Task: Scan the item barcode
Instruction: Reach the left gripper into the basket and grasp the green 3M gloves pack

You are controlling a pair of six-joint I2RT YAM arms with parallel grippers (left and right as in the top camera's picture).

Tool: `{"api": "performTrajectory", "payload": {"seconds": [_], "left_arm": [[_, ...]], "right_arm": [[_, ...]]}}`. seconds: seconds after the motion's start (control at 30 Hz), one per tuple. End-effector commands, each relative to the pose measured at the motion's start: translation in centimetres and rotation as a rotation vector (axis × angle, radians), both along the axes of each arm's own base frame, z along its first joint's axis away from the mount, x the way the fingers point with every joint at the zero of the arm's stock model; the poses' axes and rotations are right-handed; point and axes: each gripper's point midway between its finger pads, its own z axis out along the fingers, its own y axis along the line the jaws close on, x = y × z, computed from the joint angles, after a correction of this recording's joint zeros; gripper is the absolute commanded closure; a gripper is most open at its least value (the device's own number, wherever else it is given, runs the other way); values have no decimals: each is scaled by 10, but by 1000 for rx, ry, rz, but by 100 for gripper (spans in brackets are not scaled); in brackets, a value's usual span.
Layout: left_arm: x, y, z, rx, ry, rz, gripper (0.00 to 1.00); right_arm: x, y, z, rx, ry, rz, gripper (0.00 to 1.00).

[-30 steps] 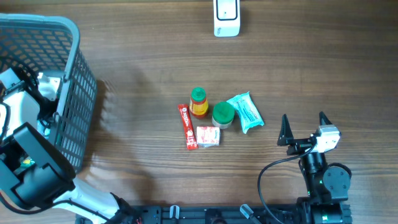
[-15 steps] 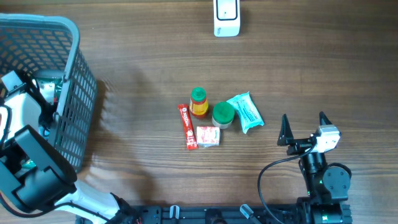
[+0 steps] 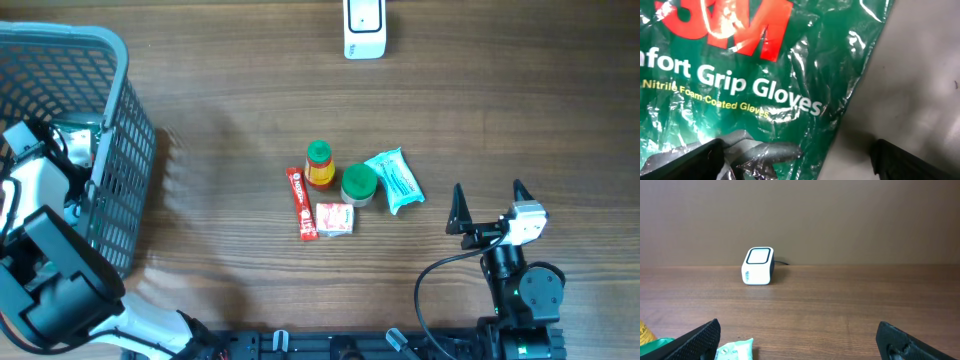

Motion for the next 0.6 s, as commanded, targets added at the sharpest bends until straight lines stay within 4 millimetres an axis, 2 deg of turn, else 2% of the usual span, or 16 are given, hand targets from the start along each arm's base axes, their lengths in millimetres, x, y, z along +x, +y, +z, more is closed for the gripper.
{"api": "performTrajectory", "payload": {"seconds": [0.0, 0.03, 0.1, 0.23, 0.33, 0.47, 0.57], "left_arm": [[-65, -18, -66, -19, 282, 12, 37], [-64, -18, -66, -17, 278, 12, 61], [-63, -16, -65, -9, 275, 13, 96], [-52, -10, -56, 4, 252, 28, 96], [-32, 4, -35, 31, 182, 117, 96], [11, 30, 25, 82, -15, 281, 96], [39, 33, 82, 80, -174, 298, 96]], "right_arm": [[-1, 2, 2, -12, -10, 12, 0], [-1, 2, 2, -12, -10, 11, 0], [-1, 2, 2, -12, -10, 12, 0], [-1, 2, 2, -12, -10, 12, 0], [-1, 2, 2, -12, -10, 12, 0], [-1, 2, 2, -12, -10, 12, 0], [-1, 2, 2, -12, -10, 12, 0]]}}
